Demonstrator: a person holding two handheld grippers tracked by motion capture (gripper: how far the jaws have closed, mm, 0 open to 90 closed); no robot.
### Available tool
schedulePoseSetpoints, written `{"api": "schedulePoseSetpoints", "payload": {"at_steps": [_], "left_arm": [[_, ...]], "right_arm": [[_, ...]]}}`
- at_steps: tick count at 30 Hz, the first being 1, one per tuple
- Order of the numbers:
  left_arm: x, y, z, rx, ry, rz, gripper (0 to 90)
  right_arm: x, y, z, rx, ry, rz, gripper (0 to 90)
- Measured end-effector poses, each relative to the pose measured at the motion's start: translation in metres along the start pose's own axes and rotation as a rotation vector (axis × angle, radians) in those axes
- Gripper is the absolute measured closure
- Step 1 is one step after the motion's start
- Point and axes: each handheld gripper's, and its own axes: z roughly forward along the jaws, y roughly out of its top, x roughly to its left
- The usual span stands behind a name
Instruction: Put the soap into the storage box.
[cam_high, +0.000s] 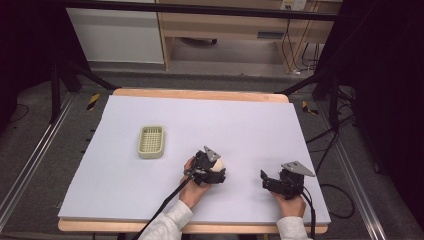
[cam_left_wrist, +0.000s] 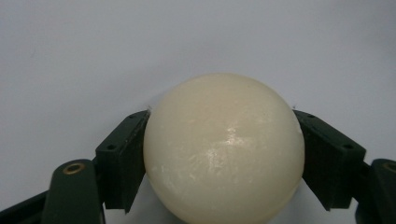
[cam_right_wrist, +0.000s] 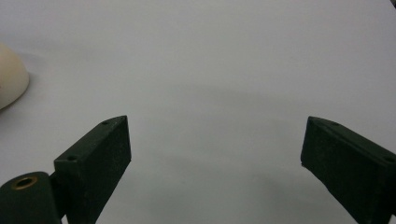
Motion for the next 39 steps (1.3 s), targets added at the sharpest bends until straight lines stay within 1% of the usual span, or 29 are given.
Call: {"api": "schedulePoseSetpoints", "payload": {"at_steps": [10,14,15,17,21,29,30,36,39], "left_arm": [[0.000,0.001,0.000,0.005,0.004,-0.009,24.2],[0.001,0.001,-0.001,0.005,-0.007,-0.024,24.2],[0.002,0.002,-0.001,0.009,-0.010,-0.024,24.3],[0.003,0.002,-0.003,0.003,-0.012,-0.024,24.3],[0.004,0.003,-0.008,-0.010,-0.023,-0.025,24.3],[0.007,0.005,-0.016,-0.006,-0.030,-0.010,24.3],[0.008,0.005,-0.019,-0.003,-0.034,-0.002,24.3],[0.011,0.006,-0.030,-0.014,-0.027,0.007,24.3],[0.016,0.007,-0.036,-0.017,-0.023,0.008,24.3]], "right_arm": [[0.000,0.000,0.000,-0.001,-0.001,-0.002,8.9],[0.000,0.000,0.000,-0.001,0.003,0.000,8.9],[0.000,0.000,0.000,-0.001,0.002,-0.001,8.9],[0.000,0.000,0.000,-0.001,-0.001,-0.003,8.9],[0.000,0.000,0.000,-0.001,-0.001,-0.004,8.9],[0.000,0.000,0.000,-0.001,-0.001,-0.002,8.9],[0.000,0.000,0.000,-0.001,-0.001,-0.004,8.9],[0.000,0.000,-0.001,0.000,0.002,0.000,8.9],[0.000,0.000,0.000,0.000,0.000,0.000,8.9]]}}
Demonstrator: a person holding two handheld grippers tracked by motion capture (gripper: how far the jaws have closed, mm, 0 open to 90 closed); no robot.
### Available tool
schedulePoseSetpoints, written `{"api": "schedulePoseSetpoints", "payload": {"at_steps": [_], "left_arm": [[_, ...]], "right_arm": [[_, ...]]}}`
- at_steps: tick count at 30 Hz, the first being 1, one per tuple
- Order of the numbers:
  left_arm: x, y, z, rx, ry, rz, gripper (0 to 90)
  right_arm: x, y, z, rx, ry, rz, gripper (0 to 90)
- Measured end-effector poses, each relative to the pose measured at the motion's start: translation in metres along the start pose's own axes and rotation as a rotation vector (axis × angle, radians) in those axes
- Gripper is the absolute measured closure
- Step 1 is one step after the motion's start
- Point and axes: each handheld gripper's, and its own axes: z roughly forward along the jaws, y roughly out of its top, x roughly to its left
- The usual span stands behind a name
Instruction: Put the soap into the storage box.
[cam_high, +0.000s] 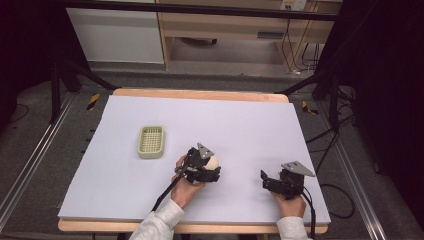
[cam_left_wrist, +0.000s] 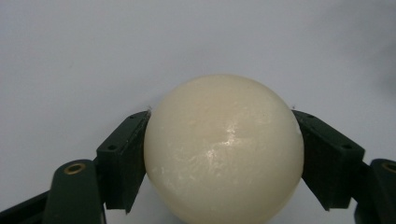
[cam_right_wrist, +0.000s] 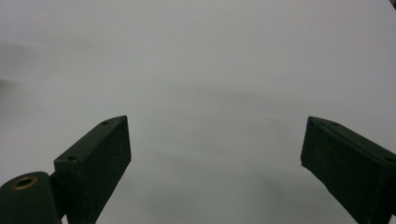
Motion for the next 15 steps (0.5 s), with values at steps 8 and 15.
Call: {"api": "schedulePoseSetpoints", "payload": {"at_steps": [8,15], "left_arm": [[0.013,0.001,-0.016,-0.010,0.013,-0.001,24.3],[0.023,0.000,-0.025,-0.001,0.030,0.003,24.3]], "right_arm": [[0.000,0.000,0.000,0.000,-0.003,-0.005,8.9],[0.000,0.000,0.000,0.001,-0.004,-0.003,8.9]]}}
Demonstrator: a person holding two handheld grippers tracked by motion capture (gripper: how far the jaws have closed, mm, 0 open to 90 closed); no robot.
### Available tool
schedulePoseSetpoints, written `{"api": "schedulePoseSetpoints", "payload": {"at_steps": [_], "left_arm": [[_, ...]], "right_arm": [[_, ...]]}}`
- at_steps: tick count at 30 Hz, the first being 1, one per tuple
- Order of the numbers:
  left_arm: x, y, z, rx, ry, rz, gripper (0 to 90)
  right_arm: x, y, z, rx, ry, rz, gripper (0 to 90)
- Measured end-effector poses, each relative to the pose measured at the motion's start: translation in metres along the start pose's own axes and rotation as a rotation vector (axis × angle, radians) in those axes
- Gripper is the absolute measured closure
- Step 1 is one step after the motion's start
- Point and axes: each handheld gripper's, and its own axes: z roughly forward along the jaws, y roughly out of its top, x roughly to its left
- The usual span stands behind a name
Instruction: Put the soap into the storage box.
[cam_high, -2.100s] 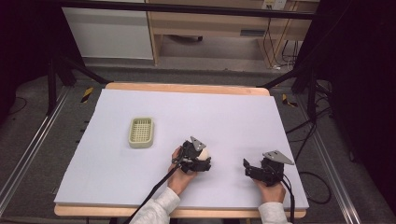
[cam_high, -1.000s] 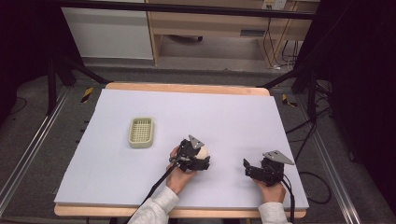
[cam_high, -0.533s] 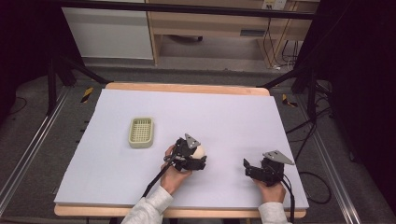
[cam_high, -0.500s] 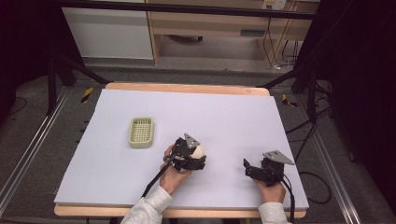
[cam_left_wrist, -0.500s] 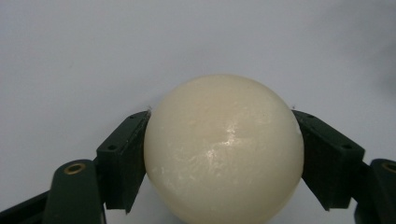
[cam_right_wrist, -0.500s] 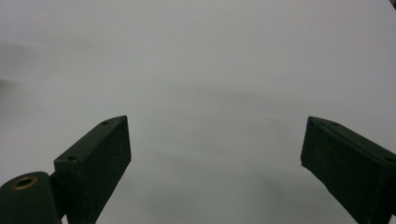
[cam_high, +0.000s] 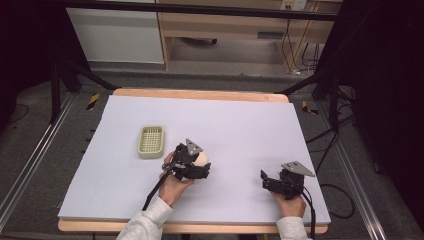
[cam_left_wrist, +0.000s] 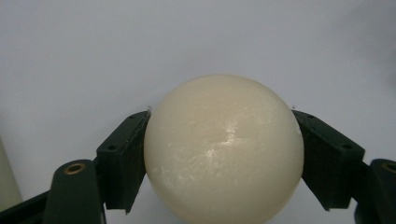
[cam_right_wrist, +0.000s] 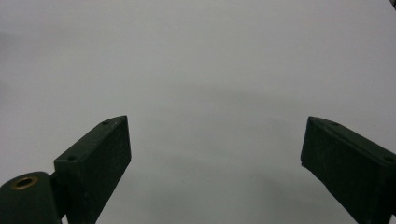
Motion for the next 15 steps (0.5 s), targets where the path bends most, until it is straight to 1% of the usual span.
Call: {"api": "schedulePoseSetpoints", "payload": {"at_steps": [8,13,14,15], "left_arm": [[0.013,-0.001,-0.011,-0.001,0.017,-0.003,24.3],[0.026,-0.004,-0.020,-0.015,0.033,-0.027,24.3],[0.026,-0.004,-0.020,-0.015,0.033,-0.027,24.3],[0.032,-0.006,-0.023,-0.016,0.038,-0.032,24.3]], "right_arm": [[0.000,0.000,0.000,0.000,0.000,-0.001,8.9],[0.000,0.000,0.000,0.002,0.000,0.000,8.9],[0.000,0.000,0.000,0.002,0.000,0.000,8.9],[0.000,0.000,0.000,0.002,-0.001,-0.001,8.9]]}}
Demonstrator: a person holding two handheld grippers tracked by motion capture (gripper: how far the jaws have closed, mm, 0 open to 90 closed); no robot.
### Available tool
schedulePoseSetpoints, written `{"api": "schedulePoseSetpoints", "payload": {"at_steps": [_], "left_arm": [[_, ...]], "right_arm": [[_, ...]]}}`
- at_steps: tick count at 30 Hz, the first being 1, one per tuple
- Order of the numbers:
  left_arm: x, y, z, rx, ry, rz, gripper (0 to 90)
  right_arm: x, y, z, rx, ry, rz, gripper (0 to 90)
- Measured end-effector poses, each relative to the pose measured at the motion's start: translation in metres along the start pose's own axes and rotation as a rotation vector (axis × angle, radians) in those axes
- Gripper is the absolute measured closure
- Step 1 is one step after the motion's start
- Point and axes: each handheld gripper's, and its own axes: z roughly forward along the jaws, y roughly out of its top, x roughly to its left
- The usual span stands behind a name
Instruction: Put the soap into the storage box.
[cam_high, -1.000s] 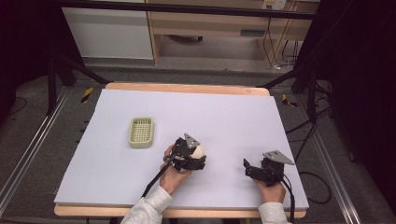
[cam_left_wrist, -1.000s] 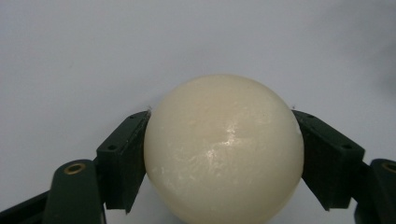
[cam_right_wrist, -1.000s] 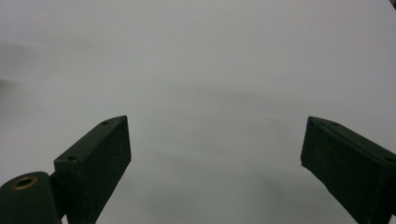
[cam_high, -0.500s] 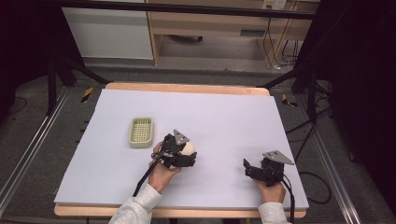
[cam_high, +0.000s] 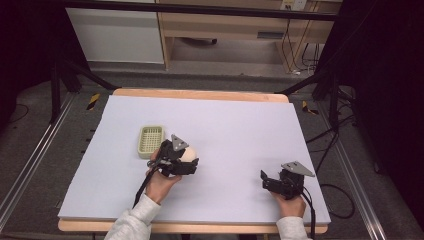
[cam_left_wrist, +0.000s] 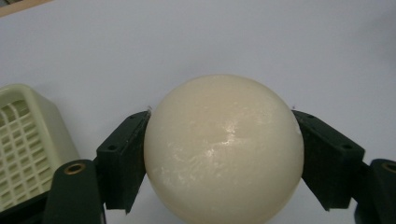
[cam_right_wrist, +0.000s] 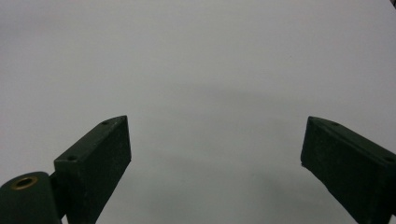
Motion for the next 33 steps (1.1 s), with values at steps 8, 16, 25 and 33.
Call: {"api": "schedulePoseSetpoints", "payload": {"at_steps": [8,16,25,33], "left_arm": [[0.024,-0.004,-0.012,-0.008,0.032,-0.028,24.3],[0.047,-0.008,-0.021,-0.015,0.057,-0.063,24.3],[0.069,-0.012,-0.028,-0.020,0.086,-0.096,24.3],[0.087,-0.014,-0.032,-0.027,0.108,-0.128,24.3]], "right_arm": [[0.000,0.000,0.000,0.002,0.000,0.000,8.9],[0.000,0.000,0.000,0.003,-0.001,0.002,8.9],[0.000,0.000,0.001,0.002,-0.003,0.000,8.9],[0.000,-0.001,0.000,0.002,-0.002,0.004,8.9]]}}
